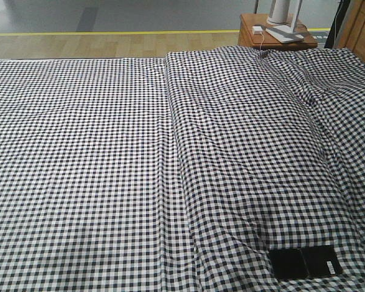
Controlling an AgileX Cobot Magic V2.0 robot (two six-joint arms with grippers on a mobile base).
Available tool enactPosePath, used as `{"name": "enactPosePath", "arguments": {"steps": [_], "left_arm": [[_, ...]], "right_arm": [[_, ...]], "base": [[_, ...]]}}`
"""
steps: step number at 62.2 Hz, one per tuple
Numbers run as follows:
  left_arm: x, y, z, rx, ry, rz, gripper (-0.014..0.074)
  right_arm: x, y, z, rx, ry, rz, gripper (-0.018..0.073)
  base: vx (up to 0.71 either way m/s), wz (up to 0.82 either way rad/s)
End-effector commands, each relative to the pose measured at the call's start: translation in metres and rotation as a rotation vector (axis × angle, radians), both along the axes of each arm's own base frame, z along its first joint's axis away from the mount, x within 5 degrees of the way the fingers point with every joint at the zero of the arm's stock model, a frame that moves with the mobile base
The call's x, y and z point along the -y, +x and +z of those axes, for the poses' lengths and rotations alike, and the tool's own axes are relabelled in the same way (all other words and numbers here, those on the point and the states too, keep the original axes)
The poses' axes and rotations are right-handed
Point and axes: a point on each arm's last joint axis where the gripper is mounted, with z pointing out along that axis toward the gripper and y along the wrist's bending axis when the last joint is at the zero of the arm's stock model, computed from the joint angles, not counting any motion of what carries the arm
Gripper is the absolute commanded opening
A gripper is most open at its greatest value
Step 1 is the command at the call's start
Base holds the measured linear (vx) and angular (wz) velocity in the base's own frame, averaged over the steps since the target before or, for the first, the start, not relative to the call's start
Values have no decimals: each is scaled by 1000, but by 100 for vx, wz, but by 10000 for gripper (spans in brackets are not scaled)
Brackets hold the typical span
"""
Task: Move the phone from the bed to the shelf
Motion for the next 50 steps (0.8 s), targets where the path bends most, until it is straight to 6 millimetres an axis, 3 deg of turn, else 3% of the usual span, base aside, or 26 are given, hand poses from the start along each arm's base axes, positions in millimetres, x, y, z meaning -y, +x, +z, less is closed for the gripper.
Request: {"name": "enactPosePath", "arguments": {"steps": [1,14,24,36,50], "left_arm": [[0,-1,15,108,-11,-2,1],[0,-1,15,108,-11,-2,1],[0,-1,15,108,-11,-2,1],[0,-1,15,108,-11,-2,1],[0,-1,15,108,-11,-2,1]], "right_arm": [[0,21,2,-77,-17,-8,34],[0,53,-27,-376,-24,-2,180],[0,64,-41,-514,-26,1,442],[0,66,-39,-491,-26,0,728],[-1,65,-39,-508,10,3,714]], "base": [[0,0],[0,0],[0,0],[0,0],[0,0]]}}
